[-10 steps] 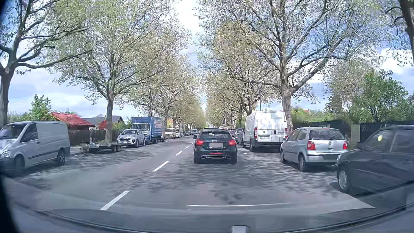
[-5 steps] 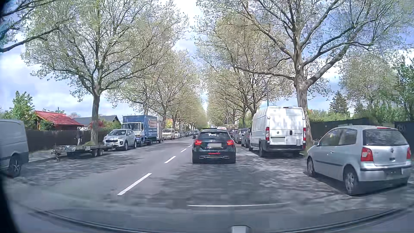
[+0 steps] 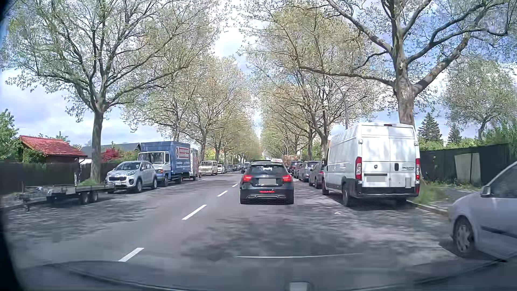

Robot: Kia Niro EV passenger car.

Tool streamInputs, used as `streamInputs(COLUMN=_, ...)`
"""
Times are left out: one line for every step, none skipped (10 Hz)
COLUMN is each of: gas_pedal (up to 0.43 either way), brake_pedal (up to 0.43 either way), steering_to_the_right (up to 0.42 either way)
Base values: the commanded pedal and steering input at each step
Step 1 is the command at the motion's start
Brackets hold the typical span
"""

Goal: Follow the waypoints while adhering to traffic rules and regulations

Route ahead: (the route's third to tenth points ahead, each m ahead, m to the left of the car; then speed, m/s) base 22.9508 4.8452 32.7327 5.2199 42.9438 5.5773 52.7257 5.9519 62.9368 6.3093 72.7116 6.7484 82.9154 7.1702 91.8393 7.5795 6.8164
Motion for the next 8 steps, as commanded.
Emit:
streamInputs(gas_pedal=0.157, brake_pedal=0.024, steering_to_the_right=-0.012)
streamInputs(gas_pedal=0.150, brake_pedal=0.024, steering_to_the_right=-0.011)
streamInputs(gas_pedal=0.150, brake_pedal=0.024, steering_to_the_right=-0.011)
streamInputs(gas_pedal=0.150, brake_pedal=0.024, steering_to_the_right=-0.012)
streamInputs(gas_pedal=0.150, brake_pedal=0.024, steering_to_the_right=-0.011)
streamInputs(gas_pedal=0.150, brake_pedal=0.024, steering_to_the_right=-0.010)
streamInputs(gas_pedal=0.150, brake_pedal=0.024, steering_to_the_right=-0.010)
streamInputs(gas_pedal=0.150, brake_pedal=0.024, steering_to_the_right=-0.010)
